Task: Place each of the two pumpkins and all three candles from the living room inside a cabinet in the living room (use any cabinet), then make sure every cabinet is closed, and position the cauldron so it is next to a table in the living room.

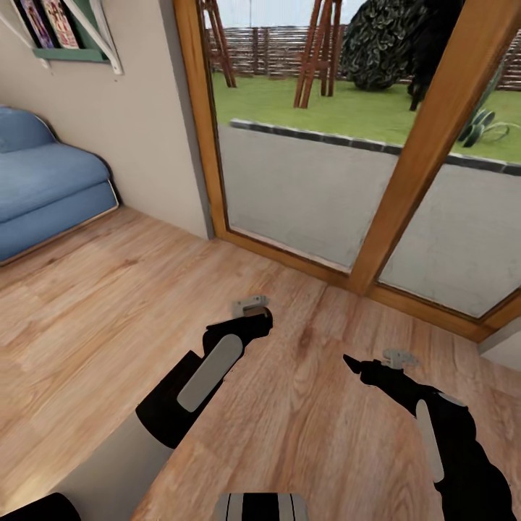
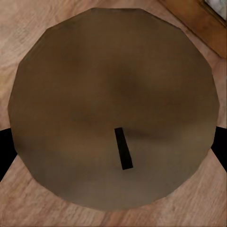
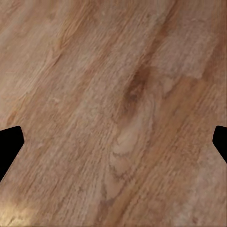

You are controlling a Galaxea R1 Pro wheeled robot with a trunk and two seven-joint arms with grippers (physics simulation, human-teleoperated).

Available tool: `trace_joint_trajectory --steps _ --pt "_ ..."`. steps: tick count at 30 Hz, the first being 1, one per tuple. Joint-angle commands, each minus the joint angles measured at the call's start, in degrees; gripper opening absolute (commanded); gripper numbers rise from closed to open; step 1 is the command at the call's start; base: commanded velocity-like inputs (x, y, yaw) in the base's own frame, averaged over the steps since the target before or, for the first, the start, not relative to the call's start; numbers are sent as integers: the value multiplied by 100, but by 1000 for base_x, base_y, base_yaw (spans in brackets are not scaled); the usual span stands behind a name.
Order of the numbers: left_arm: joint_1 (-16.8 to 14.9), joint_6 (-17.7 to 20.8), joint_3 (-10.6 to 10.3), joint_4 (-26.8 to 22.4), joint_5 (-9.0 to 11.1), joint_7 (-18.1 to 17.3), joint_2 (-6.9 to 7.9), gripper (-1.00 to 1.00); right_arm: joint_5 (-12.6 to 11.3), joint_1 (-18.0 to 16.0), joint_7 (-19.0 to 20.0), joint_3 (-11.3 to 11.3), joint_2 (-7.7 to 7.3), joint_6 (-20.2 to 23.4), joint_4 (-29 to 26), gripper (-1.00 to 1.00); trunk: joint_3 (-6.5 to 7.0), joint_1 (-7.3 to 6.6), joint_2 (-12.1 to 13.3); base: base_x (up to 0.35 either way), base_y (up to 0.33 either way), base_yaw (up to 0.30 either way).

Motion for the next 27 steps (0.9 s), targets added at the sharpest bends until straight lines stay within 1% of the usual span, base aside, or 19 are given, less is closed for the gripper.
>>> trace_joint_trajectory --steps 1,27 --pt "0 2 0 0 -2 0 1 -100 0 2 0 0 0 0 0 100 23 -2 2 0 0 283" --pt "0 2 0 0 -6 0 -4 -100 0 2 0 0 0 0 9 100 599 -69 36 0 0 283"
